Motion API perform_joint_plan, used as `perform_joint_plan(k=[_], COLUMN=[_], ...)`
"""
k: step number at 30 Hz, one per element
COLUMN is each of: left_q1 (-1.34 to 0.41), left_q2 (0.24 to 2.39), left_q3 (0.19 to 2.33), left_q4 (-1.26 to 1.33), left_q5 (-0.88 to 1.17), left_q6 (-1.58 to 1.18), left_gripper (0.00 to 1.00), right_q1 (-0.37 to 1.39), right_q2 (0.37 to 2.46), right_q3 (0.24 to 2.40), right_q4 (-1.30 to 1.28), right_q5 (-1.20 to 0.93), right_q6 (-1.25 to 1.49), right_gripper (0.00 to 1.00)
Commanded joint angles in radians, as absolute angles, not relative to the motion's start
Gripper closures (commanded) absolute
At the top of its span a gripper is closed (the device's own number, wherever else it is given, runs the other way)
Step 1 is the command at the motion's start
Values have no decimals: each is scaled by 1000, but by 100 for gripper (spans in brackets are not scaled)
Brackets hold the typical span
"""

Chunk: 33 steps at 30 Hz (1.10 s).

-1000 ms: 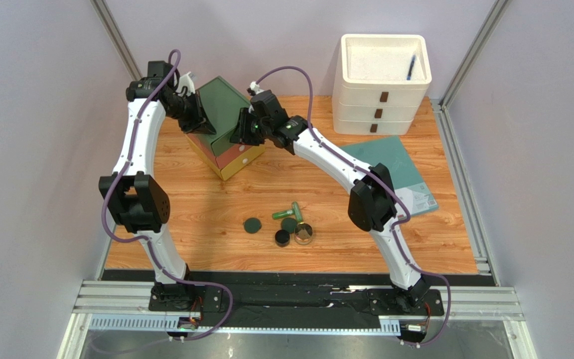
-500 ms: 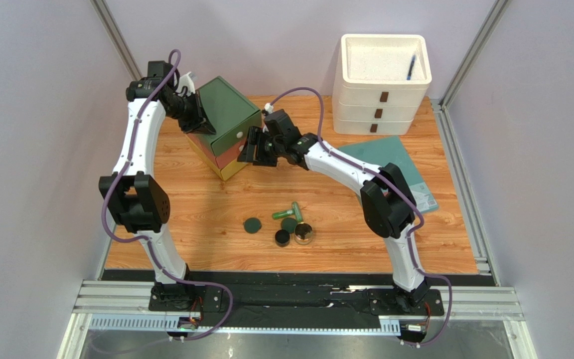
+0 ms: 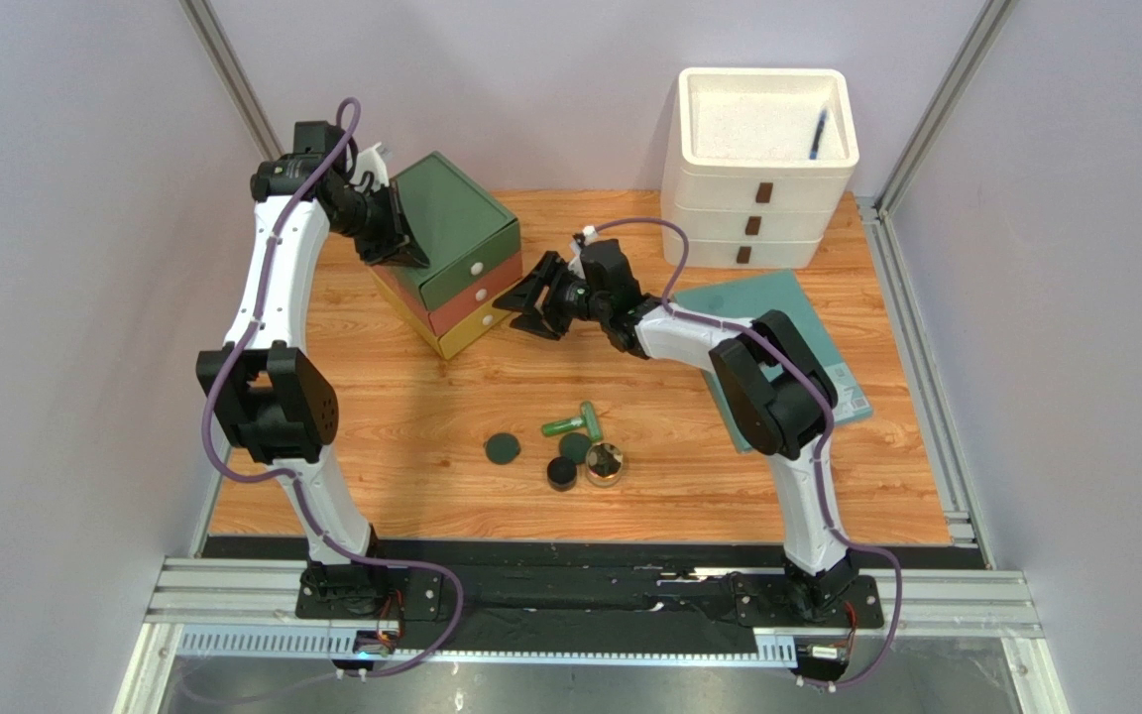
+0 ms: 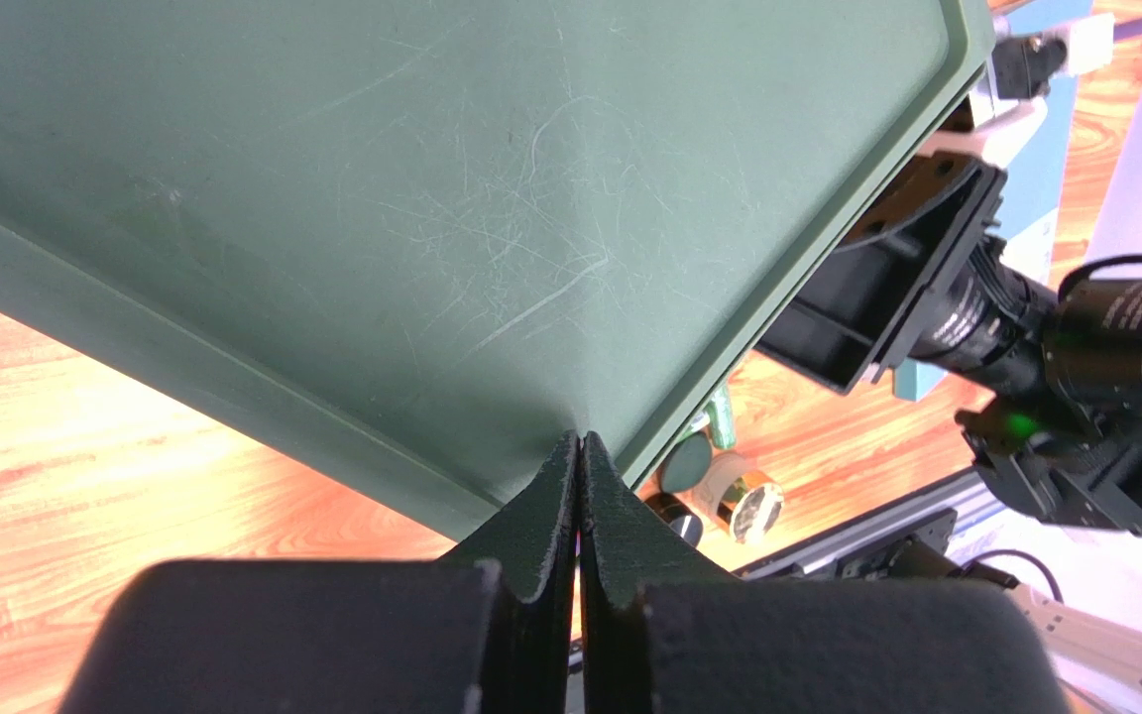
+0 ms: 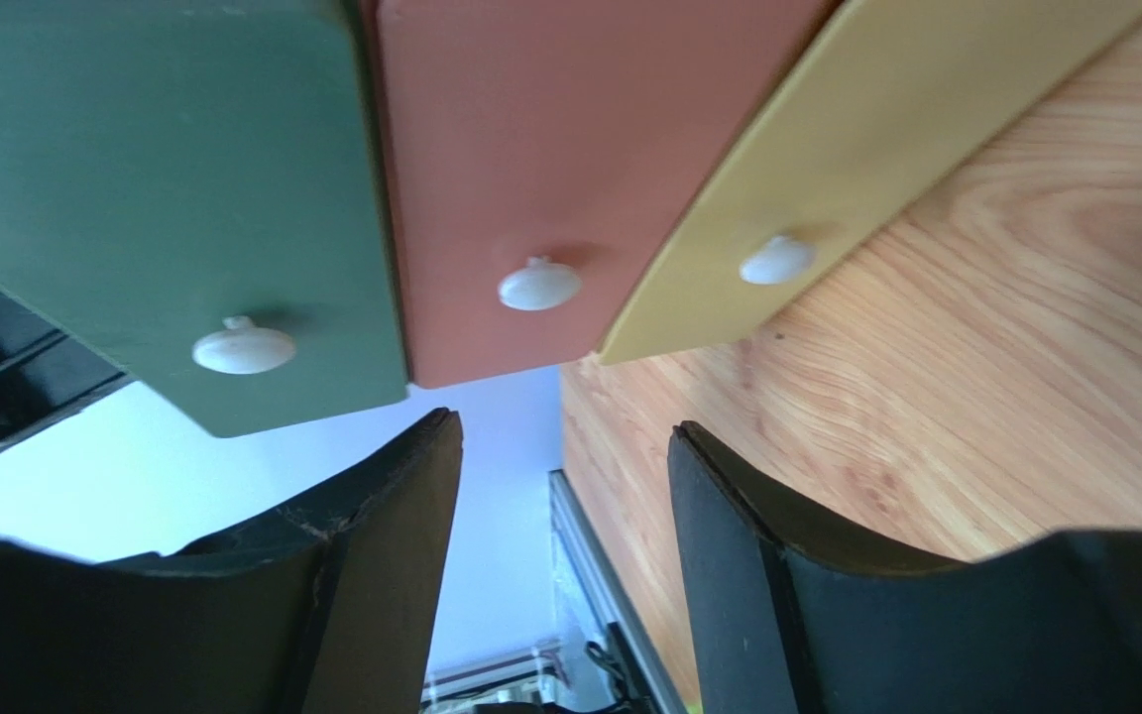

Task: Organize the makeup

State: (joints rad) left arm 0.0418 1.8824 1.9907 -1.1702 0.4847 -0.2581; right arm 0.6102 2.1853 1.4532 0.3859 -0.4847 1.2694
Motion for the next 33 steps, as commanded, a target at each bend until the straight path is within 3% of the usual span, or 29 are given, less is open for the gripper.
perform_joint_plan(k=[1, 33], left_q1=[58, 55], left_q2=[1916, 1914], left_q3=[1954, 1947], left_q4=[-1264, -1269], left_q5=[334, 325], left_q6=[-186, -179], left_gripper=[100, 100], right_q1=[623, 623], right_q2=[2216, 2437], right_q3=[1486, 1632], right_q4=[629, 756], right_q5=[-546, -548], right_q6=[1416, 1551], right_gripper=[43, 55])
